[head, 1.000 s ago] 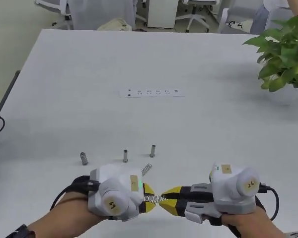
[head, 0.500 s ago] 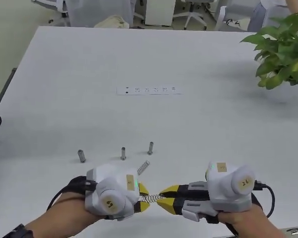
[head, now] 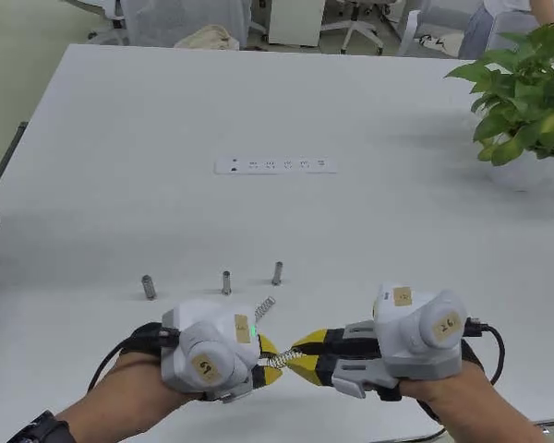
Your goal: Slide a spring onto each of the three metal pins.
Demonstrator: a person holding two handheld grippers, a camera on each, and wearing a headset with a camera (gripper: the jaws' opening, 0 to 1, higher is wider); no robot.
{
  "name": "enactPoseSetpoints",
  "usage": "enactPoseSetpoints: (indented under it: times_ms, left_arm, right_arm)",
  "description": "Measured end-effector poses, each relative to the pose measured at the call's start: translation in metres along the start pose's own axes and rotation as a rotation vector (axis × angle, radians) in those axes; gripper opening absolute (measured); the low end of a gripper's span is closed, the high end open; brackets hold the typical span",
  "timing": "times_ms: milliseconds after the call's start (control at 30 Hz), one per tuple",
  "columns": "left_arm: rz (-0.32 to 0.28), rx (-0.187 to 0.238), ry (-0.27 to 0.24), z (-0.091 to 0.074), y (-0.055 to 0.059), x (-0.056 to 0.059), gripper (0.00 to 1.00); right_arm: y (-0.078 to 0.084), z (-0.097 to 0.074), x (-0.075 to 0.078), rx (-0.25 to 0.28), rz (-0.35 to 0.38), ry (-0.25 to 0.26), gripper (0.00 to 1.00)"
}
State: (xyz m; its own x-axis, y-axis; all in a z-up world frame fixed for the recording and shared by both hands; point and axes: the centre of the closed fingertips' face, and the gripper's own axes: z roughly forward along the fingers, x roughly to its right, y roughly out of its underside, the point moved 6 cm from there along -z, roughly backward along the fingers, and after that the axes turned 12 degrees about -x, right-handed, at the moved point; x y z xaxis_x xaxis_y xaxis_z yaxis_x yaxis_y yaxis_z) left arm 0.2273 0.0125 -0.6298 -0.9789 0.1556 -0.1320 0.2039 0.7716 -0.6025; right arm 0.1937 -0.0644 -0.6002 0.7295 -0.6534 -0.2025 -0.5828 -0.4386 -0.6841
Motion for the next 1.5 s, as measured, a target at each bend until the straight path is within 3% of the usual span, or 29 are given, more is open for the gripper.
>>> enactPoseSetpoints:
  times_ms: [233,767,1067,1500]
  left_arm:
    - [-0.035,0.031,0.008,0.006,-0.005,0.000,0.02]
    - [-0.061,0.041,0.019,0.009,-0.003,0.003,0.02]
    - [-0.048,0.033,0.019,0.009,-0.002,0.005,0.02]
    - [-0.001,0.017,0.053,0.016,-0.007,0.018,0.02]
  right_arm:
    - [-0.008,0.003,-0.002,-0.044,-0.066,0.010,0.09]
    - [-0.003,0.002,-0.004,-0.173,-0.189,0.019,0.13]
    - [0.000,0.005,-0.003,-0.277,-0.304,0.029,0.18]
    - [0.005,0.010,-0.009,-0.342,-0.376,0.006,0.18]
